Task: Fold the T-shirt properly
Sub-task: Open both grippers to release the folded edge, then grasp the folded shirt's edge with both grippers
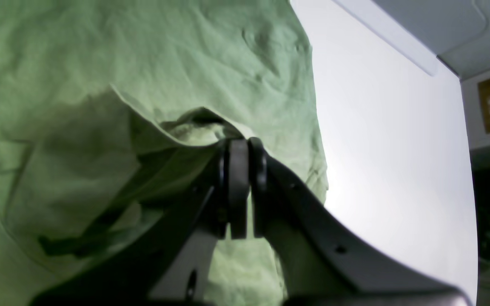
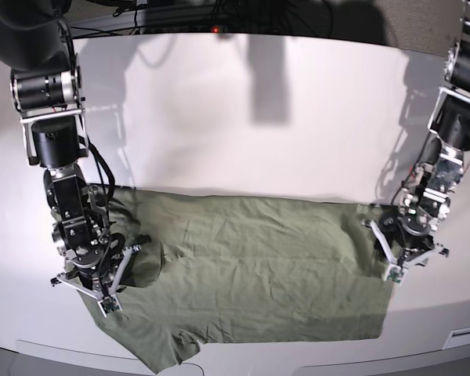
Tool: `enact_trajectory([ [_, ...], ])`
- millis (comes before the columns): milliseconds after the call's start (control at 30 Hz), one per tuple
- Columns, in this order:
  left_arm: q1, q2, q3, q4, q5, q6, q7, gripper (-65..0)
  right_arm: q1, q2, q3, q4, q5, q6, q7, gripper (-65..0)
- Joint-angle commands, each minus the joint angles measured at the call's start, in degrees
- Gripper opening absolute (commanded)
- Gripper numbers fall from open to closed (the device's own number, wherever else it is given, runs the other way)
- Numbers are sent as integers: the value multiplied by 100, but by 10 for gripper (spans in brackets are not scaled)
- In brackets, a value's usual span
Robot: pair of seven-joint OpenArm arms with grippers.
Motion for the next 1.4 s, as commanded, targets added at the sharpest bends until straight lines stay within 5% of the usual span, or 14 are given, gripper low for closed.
enact_trajectory([
  [0, -70, 42, -66, 81, 22, 15, -199, -394, 219, 55, 39, 98, 4, -92, 138, -650],
  [233, 619, 323, -118, 81, 920, 33, -693, -395, 219, 59, 42, 98, 2, -92, 310, -646],
  [333, 839, 321, -122, 81, 922, 35, -734, -395, 221, 68, 42, 98, -157, -157, 1217, -409],
  [400, 931, 323, -133, 81, 1025, 35, -715, -395, 306, 31, 63, 79, -422, -404, 1543, -340],
  [600, 1010, 323, -133, 81, 1130, 35, -691, -395, 632, 22, 83, 52, -208, -479, 1440, -339],
  [800, 990, 323, -133, 81, 1121, 39, -743, -395, 579, 31, 83, 55, 776, -479, 131, -340],
  [1033, 793, 339, -133, 81, 1106, 299, -544, -397, -55, 57, 295, 55, 1172, -472, -197, -340],
  [1200, 485, 339, -133, 186, 509, 269, 330, -420, -426, 59, 861, 55, 1495, 175, -275, -340],
  [1367, 369, 341, -136, 638, 197, -120, 881, -421, -461, 57, 1517, 55, 1847, 702, -708, -340],
])
